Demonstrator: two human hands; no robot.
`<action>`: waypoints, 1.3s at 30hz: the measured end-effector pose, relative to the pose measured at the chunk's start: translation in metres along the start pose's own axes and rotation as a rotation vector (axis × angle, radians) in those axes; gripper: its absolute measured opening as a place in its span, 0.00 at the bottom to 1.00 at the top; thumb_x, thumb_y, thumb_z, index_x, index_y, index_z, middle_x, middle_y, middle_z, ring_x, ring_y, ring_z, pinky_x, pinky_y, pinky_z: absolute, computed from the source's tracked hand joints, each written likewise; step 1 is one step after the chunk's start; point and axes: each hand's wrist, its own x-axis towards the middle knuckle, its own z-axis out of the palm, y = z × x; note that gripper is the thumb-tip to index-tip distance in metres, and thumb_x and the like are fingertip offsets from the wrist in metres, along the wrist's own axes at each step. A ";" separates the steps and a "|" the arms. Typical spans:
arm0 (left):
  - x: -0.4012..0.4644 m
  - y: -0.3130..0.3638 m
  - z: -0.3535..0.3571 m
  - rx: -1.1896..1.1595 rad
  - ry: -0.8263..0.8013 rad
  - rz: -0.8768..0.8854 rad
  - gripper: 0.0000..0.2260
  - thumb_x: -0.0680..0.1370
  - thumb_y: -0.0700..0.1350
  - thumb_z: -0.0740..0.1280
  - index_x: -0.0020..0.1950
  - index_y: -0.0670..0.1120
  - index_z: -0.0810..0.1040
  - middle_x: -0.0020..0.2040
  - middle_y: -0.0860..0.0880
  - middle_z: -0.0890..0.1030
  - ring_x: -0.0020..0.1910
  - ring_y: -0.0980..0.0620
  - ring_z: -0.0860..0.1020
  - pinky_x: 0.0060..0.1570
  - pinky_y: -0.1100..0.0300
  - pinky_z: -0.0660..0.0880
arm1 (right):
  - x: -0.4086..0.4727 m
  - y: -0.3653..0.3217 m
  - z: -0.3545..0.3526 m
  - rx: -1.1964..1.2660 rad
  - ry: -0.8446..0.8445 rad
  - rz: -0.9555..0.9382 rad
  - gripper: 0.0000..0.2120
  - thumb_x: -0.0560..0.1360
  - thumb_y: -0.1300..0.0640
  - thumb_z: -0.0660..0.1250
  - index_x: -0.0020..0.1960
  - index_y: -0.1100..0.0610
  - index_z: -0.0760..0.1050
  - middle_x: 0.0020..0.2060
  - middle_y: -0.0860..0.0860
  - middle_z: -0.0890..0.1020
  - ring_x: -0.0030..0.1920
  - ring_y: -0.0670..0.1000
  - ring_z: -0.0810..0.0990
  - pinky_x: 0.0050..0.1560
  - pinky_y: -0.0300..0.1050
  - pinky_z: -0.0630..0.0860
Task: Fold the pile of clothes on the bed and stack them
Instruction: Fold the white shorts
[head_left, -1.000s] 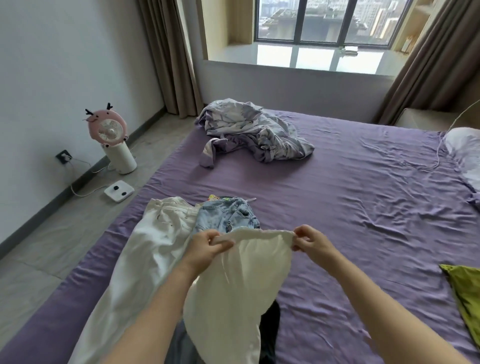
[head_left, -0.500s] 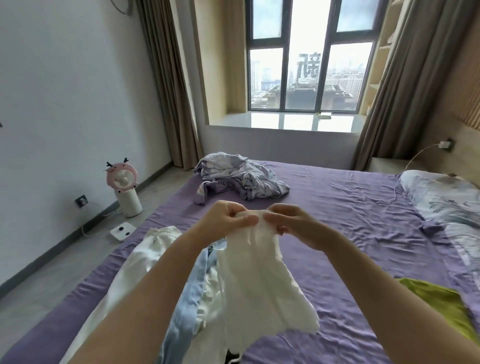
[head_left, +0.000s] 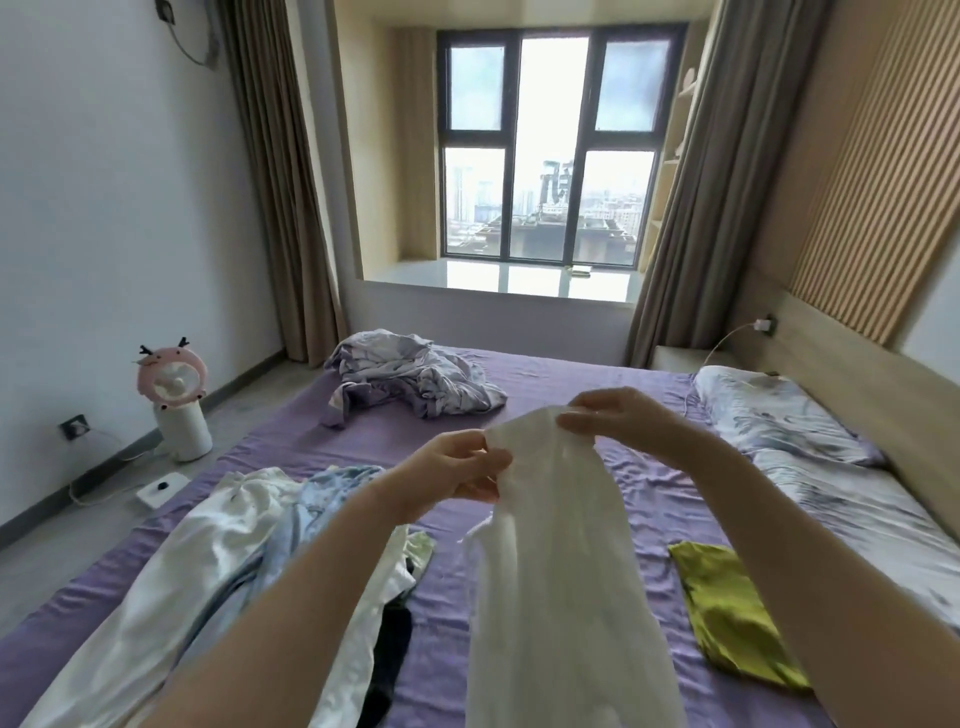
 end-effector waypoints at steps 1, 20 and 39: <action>0.004 0.003 0.010 -0.004 -0.023 0.012 0.03 0.77 0.40 0.67 0.48 0.44 0.80 0.41 0.47 0.83 0.39 0.51 0.82 0.48 0.57 0.81 | -0.006 -0.002 0.000 -0.075 -0.009 0.007 0.09 0.68 0.38 0.68 0.39 0.42 0.82 0.38 0.42 0.82 0.43 0.43 0.79 0.53 0.43 0.74; -0.004 -0.091 0.014 0.224 -0.408 -0.196 0.13 0.73 0.55 0.72 0.44 0.44 0.78 0.38 0.52 0.77 0.38 0.57 0.74 0.43 0.63 0.71 | -0.076 0.046 0.070 0.497 0.238 0.337 0.16 0.70 0.49 0.71 0.48 0.62 0.79 0.38 0.56 0.80 0.37 0.51 0.78 0.37 0.45 0.76; 0.020 -0.165 0.098 0.046 -0.349 -0.309 0.11 0.69 0.58 0.72 0.34 0.52 0.83 0.29 0.57 0.73 0.28 0.60 0.68 0.28 0.67 0.66 | -0.134 0.172 0.064 0.307 0.129 0.545 0.17 0.72 0.49 0.72 0.37 0.61 0.72 0.34 0.51 0.67 0.37 0.48 0.66 0.37 0.40 0.63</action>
